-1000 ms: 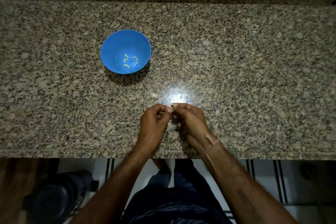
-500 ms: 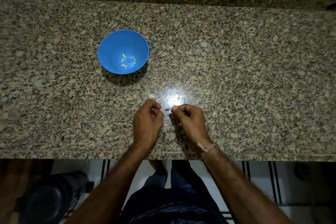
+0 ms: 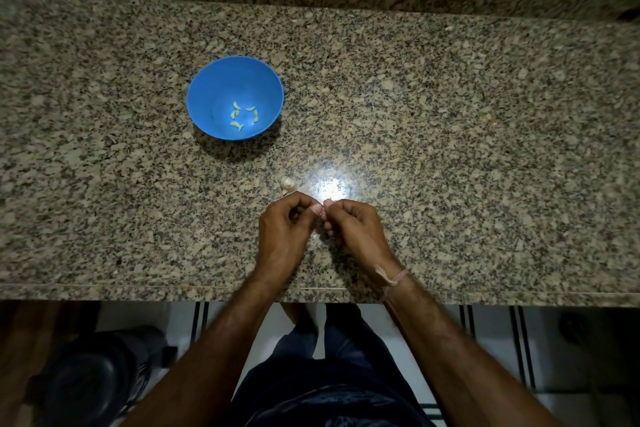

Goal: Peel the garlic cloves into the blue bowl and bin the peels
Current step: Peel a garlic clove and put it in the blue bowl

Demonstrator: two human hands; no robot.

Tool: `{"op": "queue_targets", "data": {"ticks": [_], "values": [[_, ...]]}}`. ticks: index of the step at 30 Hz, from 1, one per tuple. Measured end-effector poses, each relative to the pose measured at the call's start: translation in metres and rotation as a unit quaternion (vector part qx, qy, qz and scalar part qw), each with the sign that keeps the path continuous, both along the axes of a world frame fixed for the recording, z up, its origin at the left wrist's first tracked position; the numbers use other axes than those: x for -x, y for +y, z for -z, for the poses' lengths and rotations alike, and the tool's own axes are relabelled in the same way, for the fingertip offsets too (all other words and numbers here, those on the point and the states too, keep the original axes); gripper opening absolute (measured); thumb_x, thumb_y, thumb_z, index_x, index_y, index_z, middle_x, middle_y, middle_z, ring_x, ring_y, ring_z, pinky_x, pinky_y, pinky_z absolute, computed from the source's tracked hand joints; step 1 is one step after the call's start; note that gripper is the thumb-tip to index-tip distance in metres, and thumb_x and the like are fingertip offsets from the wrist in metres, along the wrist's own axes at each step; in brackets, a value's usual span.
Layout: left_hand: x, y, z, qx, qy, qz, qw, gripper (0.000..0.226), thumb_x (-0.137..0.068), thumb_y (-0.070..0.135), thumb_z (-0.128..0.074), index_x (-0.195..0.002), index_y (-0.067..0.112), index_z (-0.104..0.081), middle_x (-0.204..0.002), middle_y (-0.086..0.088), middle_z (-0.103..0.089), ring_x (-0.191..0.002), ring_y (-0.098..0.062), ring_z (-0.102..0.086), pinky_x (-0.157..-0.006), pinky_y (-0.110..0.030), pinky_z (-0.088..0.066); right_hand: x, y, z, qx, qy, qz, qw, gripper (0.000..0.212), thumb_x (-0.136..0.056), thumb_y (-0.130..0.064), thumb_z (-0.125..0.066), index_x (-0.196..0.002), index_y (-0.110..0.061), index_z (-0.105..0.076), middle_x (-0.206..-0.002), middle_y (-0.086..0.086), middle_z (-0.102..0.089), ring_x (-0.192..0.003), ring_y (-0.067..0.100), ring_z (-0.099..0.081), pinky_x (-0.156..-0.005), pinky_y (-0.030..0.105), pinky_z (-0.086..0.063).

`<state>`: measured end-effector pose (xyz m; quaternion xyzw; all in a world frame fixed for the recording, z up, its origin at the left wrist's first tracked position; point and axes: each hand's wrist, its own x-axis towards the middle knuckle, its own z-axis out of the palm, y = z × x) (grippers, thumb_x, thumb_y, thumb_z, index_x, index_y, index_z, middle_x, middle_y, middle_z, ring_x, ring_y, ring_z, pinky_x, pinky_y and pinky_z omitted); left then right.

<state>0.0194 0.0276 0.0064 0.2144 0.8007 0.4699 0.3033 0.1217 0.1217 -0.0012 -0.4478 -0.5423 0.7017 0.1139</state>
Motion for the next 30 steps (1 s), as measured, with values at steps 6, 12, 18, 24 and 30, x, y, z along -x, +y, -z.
{"op": "queue_targets", "data": {"ticks": [6, 12, 18, 24, 30], "values": [[0.002, 0.0, 0.002, 0.01, -0.03, -0.053, 0.998, 0.02, -0.099, 0.029, -0.067, -0.085, 0.019, -0.076, -0.077, 0.003, -0.075, -0.077, -0.017, -0.071, -0.075, -0.041, -0.061, -0.005, -0.002, -0.002, -0.056, 0.048, 0.004, 0.997, 0.01, -0.098, -0.01, -0.07, -0.107, -0.006, -0.073, -0.099, 0.022, -0.072, -0.09, 0.038, -0.071, -0.078, 0.044, -0.064], [-0.005, 0.003, -0.004, 0.058, 0.011, -0.066, 0.996, 0.031, -0.106, 0.032, -0.054, -0.082, 0.021, -0.07, -0.076, 0.006, -0.072, -0.074, -0.013, -0.067, -0.069, -0.03, -0.05, -0.002, 0.0, -0.001, -0.107, 0.028, 0.014, 0.994, 0.01, -0.097, -0.011, -0.073, -0.093, -0.001, -0.075, -0.083, 0.015, -0.076, -0.075, 0.019, -0.072, -0.069, 0.026, -0.06], [-0.002, -0.005, -0.001, 0.012, 0.03, -0.043, 0.999, 0.01, -0.1, 0.02, -0.062, -0.098, 0.029, -0.067, -0.095, 0.008, -0.07, -0.087, -0.011, -0.064, -0.073, -0.029, -0.053, -0.002, 0.005, 0.01, -0.127, -0.005, 0.019, 0.992, 0.031, -0.099, -0.03, -0.071, -0.08, -0.007, -0.073, -0.078, 0.013, -0.074, -0.078, 0.032, -0.073, -0.081, 0.048, -0.063], [-0.002, -0.004, 0.001, -0.01, 0.002, -0.005, 1.0, 0.004, -0.097, 0.027, -0.069, -0.094, 0.027, -0.071, -0.087, 0.012, -0.074, -0.085, -0.003, -0.069, -0.079, -0.032, -0.06, 0.002, 0.0, 0.01, -0.129, -0.007, -0.023, 0.991, 0.033, -0.103, -0.032, -0.064, -0.079, -0.01, -0.068, -0.076, 0.012, -0.068, -0.072, 0.027, -0.063, -0.074, 0.053, -0.057], [0.0, -0.004, 0.006, 0.016, -0.027, -0.044, 0.999, 0.016, -0.1, 0.032, -0.064, -0.087, 0.025, -0.07, -0.082, 0.006, -0.072, -0.082, -0.017, -0.068, -0.078, -0.042, -0.058, 0.001, 0.0, 0.012, -0.149, 0.01, 0.002, 0.989, 0.012, -0.102, -0.009, -0.062, -0.105, -0.015, -0.071, -0.102, 0.0, -0.074, -0.099, 0.019, -0.071, -0.089, 0.042, -0.061]]}}
